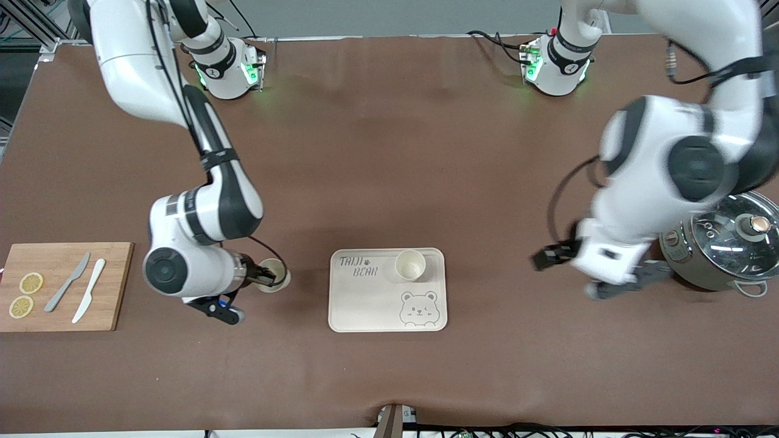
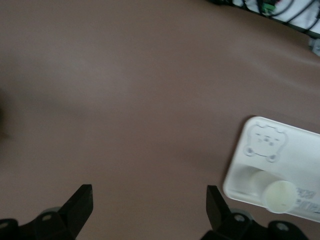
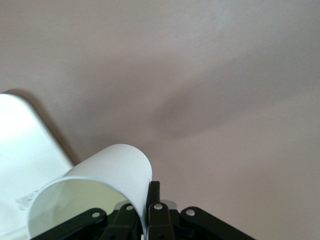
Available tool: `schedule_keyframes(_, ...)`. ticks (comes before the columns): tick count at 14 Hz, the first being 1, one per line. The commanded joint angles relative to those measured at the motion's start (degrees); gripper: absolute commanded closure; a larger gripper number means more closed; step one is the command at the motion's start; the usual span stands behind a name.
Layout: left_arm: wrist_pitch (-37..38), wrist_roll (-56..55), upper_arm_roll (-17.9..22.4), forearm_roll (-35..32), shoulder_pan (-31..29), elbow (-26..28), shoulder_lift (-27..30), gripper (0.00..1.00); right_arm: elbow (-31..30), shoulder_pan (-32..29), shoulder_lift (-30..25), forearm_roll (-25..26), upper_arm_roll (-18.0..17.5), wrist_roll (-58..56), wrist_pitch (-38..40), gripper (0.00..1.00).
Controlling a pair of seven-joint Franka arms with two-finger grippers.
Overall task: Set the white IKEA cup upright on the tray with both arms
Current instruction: 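Move the right gripper's cup onto the tray while the left gripper retracts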
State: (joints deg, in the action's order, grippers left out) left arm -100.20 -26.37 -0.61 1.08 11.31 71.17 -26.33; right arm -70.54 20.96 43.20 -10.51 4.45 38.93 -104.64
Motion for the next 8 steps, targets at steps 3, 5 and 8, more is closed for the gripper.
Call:
schedule_keyframes(3,0.9,28.8,-0.7,0.3,-10.1,4.3,4.3,0.0,1.5,5.1,1.0,-0.7,0.7,8.5,-5.4,1.0)
schedule_keyframes(5,0.9,34.1,-0.8,0.2,-13.4,9.3,8.8,0.0,1.3,7.2,1.6,-0.7,0.7,10.7,-8.8,1.0)
schedule_keyframes(8,0.9,35.4,-0.9,0.4,-14.6,15.5,14.9,0.0,1.2,9.2,4.2,-0.7,0.7,12.3,-14.4,1.0)
